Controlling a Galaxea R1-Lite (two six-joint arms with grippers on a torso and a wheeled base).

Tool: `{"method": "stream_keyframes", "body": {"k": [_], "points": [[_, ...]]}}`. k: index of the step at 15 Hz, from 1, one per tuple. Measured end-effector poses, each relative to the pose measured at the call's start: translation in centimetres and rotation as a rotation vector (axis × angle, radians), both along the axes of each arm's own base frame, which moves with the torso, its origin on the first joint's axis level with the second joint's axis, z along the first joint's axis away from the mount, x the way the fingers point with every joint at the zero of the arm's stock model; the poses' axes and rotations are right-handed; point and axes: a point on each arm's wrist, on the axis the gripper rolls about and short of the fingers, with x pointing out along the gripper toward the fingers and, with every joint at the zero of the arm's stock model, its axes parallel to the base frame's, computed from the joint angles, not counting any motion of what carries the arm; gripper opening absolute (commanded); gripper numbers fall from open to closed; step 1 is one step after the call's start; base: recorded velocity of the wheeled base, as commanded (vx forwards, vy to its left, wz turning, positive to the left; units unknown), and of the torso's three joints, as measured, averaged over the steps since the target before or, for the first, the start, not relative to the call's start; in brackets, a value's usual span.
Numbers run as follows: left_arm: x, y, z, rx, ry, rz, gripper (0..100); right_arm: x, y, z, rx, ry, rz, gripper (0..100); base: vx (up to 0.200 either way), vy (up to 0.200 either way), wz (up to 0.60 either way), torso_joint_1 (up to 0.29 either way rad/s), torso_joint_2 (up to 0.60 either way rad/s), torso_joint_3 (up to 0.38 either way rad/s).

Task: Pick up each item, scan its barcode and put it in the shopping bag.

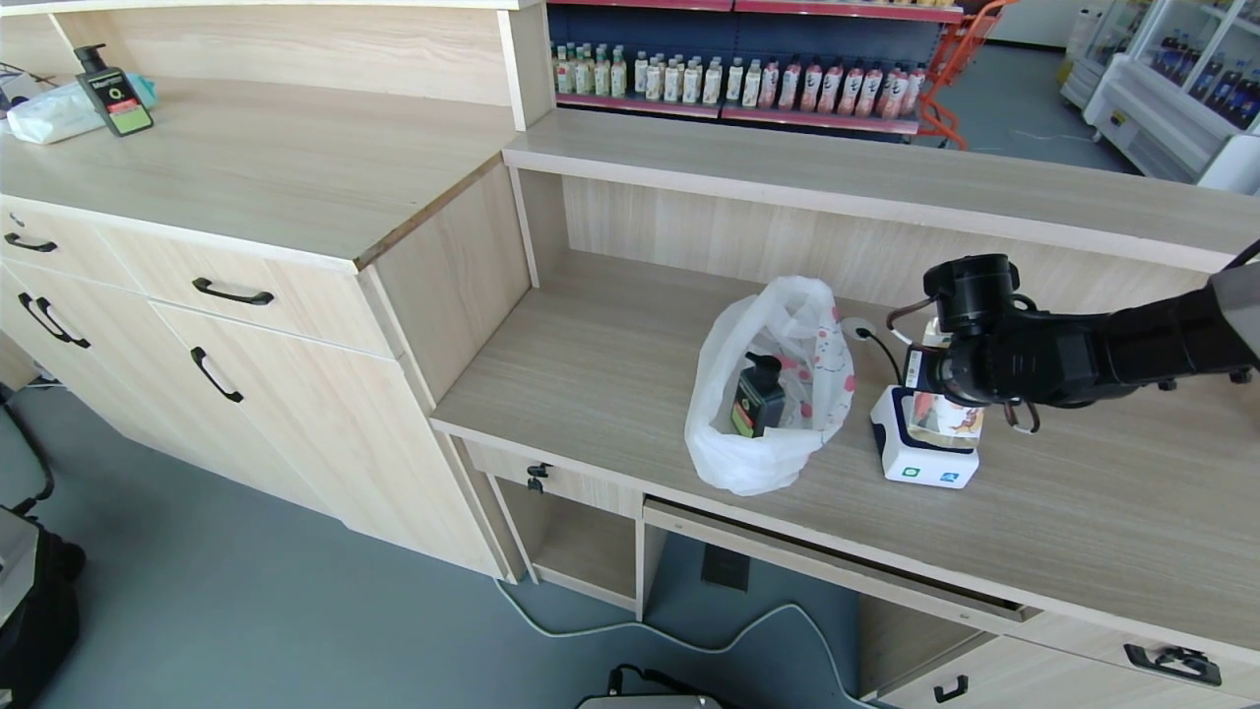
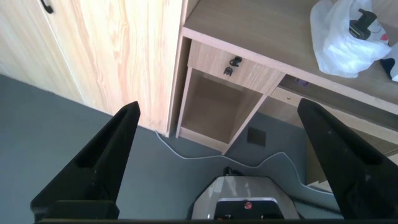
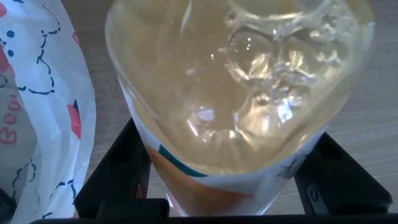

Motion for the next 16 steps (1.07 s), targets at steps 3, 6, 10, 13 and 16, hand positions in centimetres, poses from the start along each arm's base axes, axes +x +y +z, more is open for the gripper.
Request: {"method": "stream_keyframes", "body": {"k": [3,6,10,13,16], "points": [[0.0,0.0,0.0,0.000,0.000,0.000,100,0.1,0.0,-0.3,-0.009,0.008,-0.009,0,0.000,0.000,0.00,0.000,0.00,0.000],[0.0,0.0,0.0,0.000,0.000,0.000,100,0.2,0.1,-0.6,-0.010,0.011,-0.010,0,0.000,0.000,0.00,0.000,0.00,0.000],[0.0,0.0,0.0,0.000,0.000,0.000,100,0.3,0.0,-0.8,-0.007,0.010,-0.012,0,0.000,0.000,0.00,0.000,0.00,0.000],[0.0,0.0,0.0,0.000,0.000,0.000,100,0.2,0.1,0.1,-0.002,-0.029,0.000,0,0.000,0.000,0.00,0.000,0.00,0.000],[0.0,0.0,0.0,0.000,0.000,0.000,100,-0.4,0.3,3.4,-0.106,-0.162,0.067,0,0.000,0.000,0.00,0.000,0.00,0.000]]}}
